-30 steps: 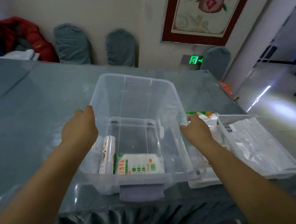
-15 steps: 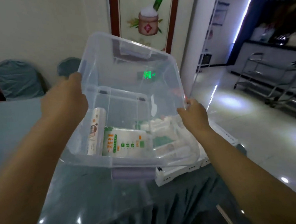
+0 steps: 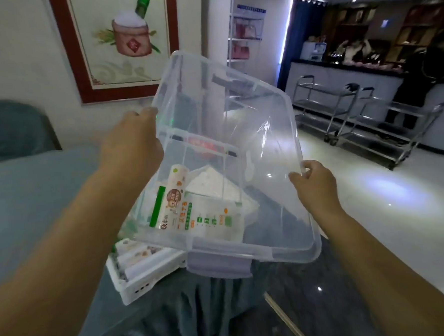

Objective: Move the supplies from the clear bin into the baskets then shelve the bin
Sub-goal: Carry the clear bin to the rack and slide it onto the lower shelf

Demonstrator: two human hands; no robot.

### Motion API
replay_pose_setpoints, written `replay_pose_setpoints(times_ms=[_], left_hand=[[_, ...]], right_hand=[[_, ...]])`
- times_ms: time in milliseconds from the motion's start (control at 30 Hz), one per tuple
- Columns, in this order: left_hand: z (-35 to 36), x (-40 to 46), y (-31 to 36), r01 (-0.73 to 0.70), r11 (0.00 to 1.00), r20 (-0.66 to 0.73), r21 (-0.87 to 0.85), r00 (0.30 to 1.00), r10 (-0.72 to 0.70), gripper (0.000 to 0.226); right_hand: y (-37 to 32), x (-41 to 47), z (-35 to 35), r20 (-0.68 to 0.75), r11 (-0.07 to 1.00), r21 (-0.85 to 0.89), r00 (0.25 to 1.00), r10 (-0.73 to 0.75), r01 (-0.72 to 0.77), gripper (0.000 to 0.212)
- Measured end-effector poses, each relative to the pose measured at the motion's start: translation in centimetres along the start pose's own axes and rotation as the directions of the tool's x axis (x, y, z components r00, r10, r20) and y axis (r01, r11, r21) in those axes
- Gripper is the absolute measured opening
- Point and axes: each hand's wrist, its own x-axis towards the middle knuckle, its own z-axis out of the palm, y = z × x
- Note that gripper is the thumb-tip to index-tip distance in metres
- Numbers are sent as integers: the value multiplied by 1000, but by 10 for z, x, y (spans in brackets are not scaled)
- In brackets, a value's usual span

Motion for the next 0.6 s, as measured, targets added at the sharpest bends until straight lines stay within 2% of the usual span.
replay_pose_setpoints(times_ms=[300, 600], left_hand=[[125, 18, 193, -134, 974, 139, -185, 977, 161, 39], [250, 73, 320, -259, 934, 237, -247, 918, 318, 42]], right_hand=[[146, 80, -141, -146, 971, -128, 972, 183, -202, 38], [248, 162, -190, -232, 910, -131, 905, 357, -392, 37]])
